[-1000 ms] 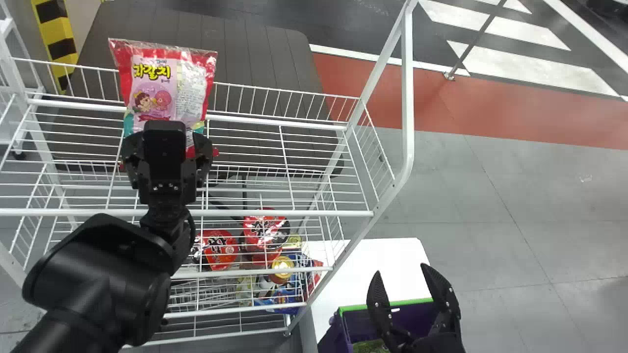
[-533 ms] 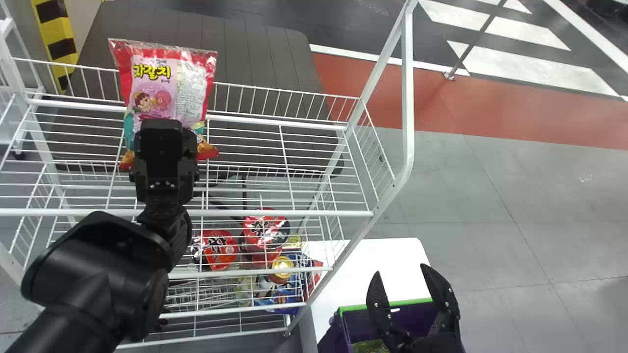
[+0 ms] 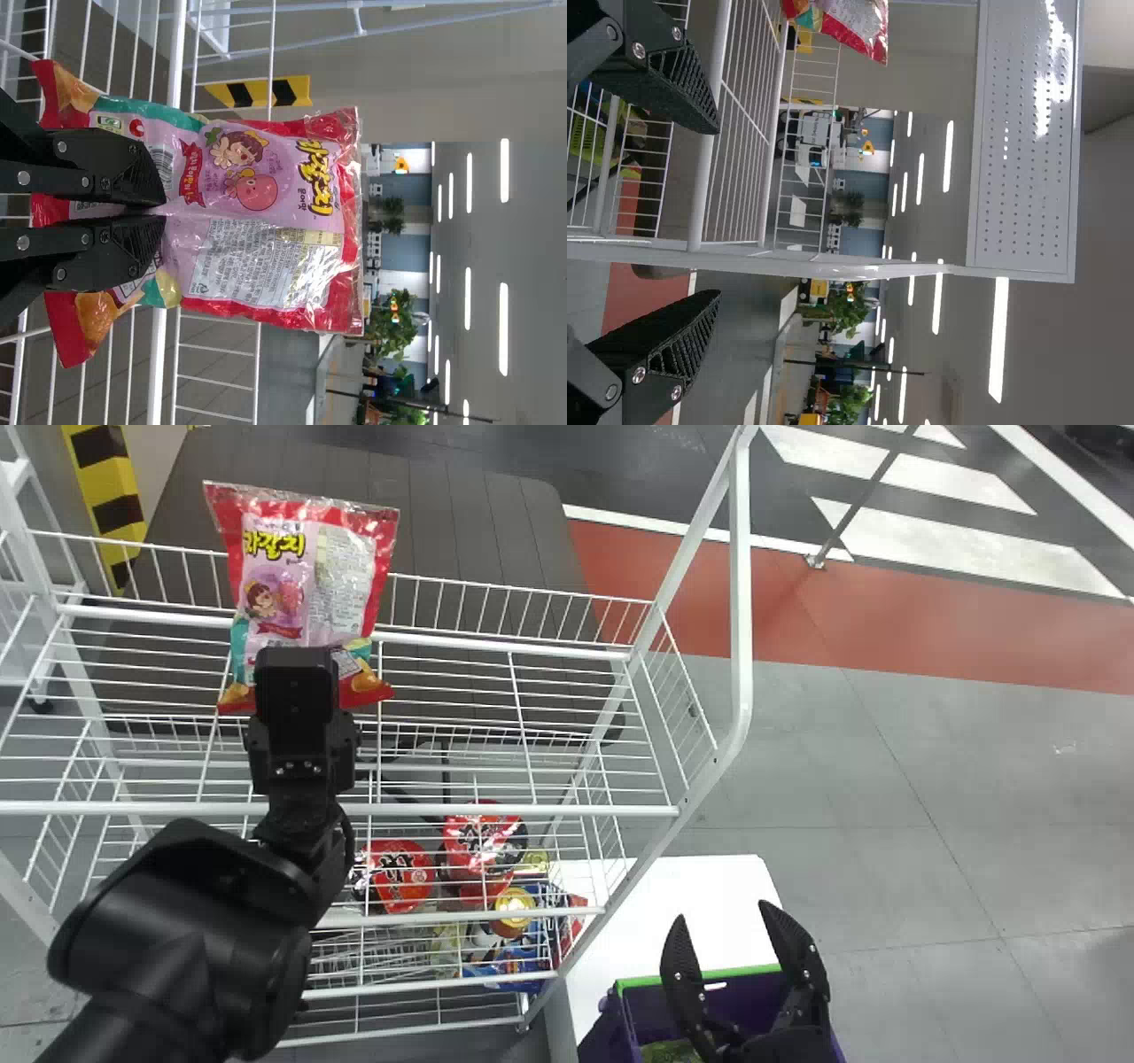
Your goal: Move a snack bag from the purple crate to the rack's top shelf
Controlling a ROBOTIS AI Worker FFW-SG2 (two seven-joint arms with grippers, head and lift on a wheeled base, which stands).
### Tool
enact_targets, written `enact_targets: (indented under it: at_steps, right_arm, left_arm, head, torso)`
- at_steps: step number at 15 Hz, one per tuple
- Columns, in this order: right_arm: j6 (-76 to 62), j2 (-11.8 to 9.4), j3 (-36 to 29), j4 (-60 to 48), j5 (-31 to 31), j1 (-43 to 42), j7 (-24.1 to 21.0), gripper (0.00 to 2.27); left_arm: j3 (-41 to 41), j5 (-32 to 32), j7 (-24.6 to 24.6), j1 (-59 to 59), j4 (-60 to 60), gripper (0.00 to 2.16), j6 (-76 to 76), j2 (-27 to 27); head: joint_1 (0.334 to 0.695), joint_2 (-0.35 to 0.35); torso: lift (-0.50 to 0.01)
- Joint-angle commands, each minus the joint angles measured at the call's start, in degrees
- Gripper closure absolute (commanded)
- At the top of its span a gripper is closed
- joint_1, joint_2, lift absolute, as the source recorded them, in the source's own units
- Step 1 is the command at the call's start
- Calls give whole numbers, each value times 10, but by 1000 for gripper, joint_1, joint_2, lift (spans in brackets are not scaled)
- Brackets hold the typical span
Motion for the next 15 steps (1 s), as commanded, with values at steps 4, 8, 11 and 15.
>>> enact_targets:
  at_steps: [4, 8, 11, 15]
  right_arm:
    - [-2, 0, 8, 12, 12, -12, 0, 188]
    - [-4, 0, 12, 14, 16, -12, 0, 188]
    - [-2, 0, 12, 14, 19, -10, 0, 188]
    - [-5, 4, 15, 6, 27, -5, -1, 188]
  left_arm:
    - [11, -56, 4, 48, -62, 1028, -3, -1]
    - [48, -85, -3, 55, -78, 1028, -4, -1]
    - [84, -100, -18, 53, -57, 1028, -66, -1]
    - [131, -108, -37, 38, 12, 1028, -180, -1]
  head:
    - [695, -343]
    - [695, -320]
    - [695, -281]
    - [695, -227]
  torso:
    - [0]
    - [0]
    - [0]
    - [0]
